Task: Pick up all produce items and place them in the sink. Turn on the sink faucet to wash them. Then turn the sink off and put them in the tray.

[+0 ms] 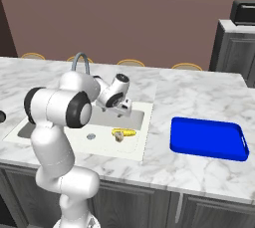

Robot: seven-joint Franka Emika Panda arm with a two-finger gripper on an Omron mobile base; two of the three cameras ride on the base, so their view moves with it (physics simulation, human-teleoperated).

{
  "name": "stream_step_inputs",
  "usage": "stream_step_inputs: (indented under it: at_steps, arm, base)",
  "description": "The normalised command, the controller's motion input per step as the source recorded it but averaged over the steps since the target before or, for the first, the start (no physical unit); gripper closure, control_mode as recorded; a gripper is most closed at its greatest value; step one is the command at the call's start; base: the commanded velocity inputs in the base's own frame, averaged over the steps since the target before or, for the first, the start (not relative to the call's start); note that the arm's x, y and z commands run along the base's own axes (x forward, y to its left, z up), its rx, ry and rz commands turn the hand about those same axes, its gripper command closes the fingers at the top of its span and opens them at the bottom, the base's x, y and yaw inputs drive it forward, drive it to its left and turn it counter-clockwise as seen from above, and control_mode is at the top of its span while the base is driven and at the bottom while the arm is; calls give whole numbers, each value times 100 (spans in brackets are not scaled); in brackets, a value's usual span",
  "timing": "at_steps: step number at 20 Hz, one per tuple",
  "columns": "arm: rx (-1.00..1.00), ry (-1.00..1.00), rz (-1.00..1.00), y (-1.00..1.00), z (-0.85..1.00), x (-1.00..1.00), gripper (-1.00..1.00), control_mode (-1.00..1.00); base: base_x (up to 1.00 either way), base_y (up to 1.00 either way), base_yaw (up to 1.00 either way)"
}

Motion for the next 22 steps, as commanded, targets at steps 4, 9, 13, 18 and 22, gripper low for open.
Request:
stream_step_inputs:
  at_steps: [4, 9, 13, 18, 22]
  arm:
    - [7, -11, 27, 20, 27, 4, -100, -100]
    - [6, -17, 23, 23, 16, 10, -100, -100]
    - [4, -22, 20, 22, 13, 10, -100, -100]
    - [4, -20, 15, 20, 14, 18, -100, -100]
    - [4, -11, 10, 14, 8, 34, -100, -100]
  base:
    - [0, 0, 0]
    - [0, 0, 0]
    - [0, 0, 0]
    - [0, 0, 0]
    - [0, 0, 0]
